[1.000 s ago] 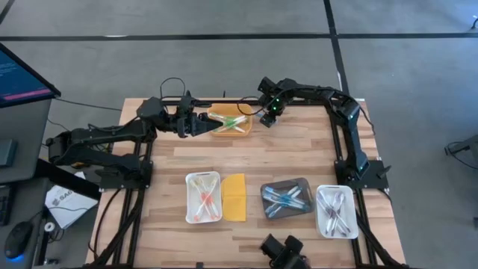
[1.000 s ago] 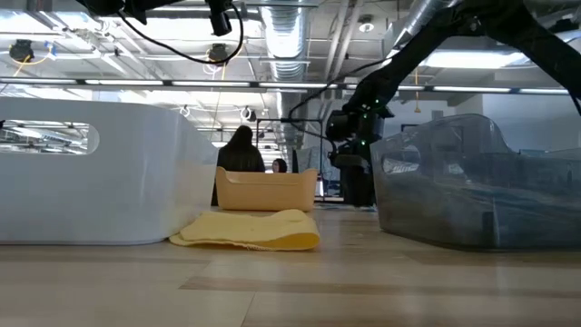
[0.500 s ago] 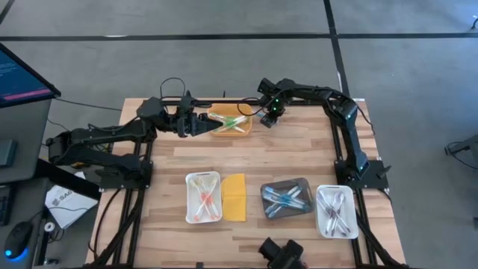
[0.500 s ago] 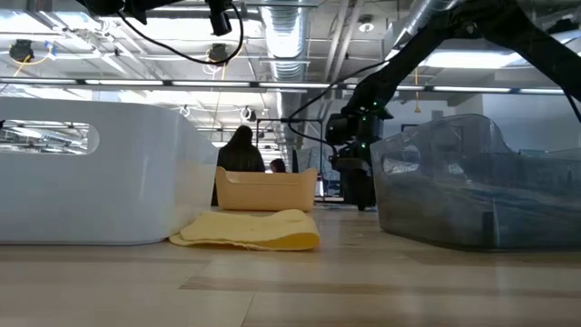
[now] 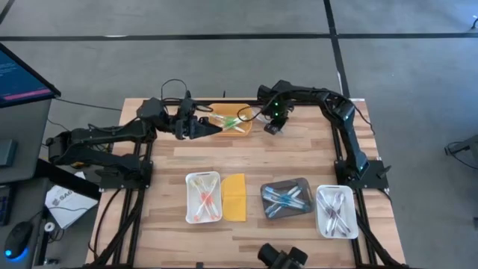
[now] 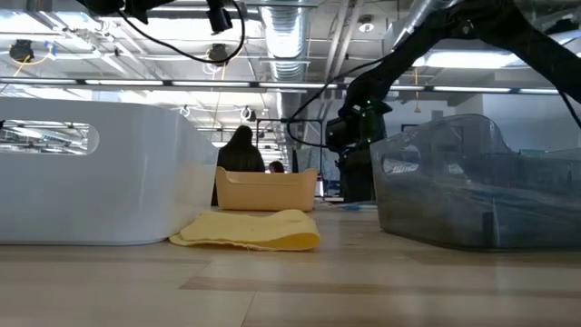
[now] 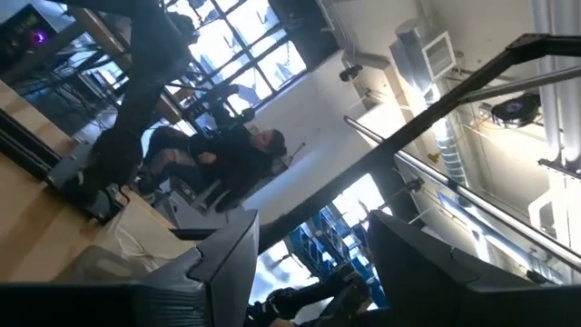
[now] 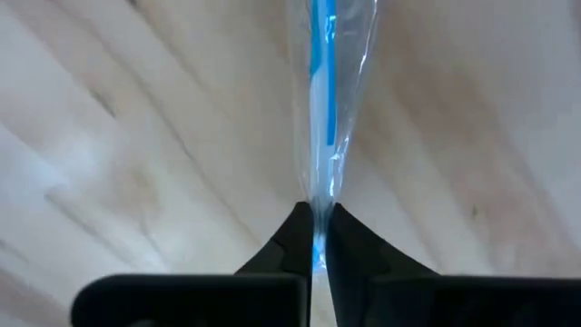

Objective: Pick & Place Toothbrushes
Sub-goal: Put the blue toothbrush into the black bin

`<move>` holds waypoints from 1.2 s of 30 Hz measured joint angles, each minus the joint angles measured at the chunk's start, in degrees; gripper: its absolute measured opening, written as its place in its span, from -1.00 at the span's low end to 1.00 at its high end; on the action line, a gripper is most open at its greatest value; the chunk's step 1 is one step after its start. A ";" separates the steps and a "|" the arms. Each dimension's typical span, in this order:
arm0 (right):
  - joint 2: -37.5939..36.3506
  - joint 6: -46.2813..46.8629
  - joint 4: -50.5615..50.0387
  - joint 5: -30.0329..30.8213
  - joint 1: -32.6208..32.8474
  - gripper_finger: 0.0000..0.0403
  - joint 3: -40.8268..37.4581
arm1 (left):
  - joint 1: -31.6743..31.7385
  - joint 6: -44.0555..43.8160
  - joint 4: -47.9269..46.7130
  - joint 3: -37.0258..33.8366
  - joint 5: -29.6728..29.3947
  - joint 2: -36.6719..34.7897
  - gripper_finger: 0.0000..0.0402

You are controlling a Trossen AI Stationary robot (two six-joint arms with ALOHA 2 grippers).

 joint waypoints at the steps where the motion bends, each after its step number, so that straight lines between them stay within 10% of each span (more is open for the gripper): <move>1: 0.02 -0.01 -1.47 0.02 0.29 -0.97 0.42 | -0.11 -0.04 0.02 0.00 0.00 0.00 0.02; 36: -32.62 22.71 -2.04 -4.36 6.37 -1.00 1.57 | -2.24 3.11 0.74 0.00 -7.71 0.19 0.02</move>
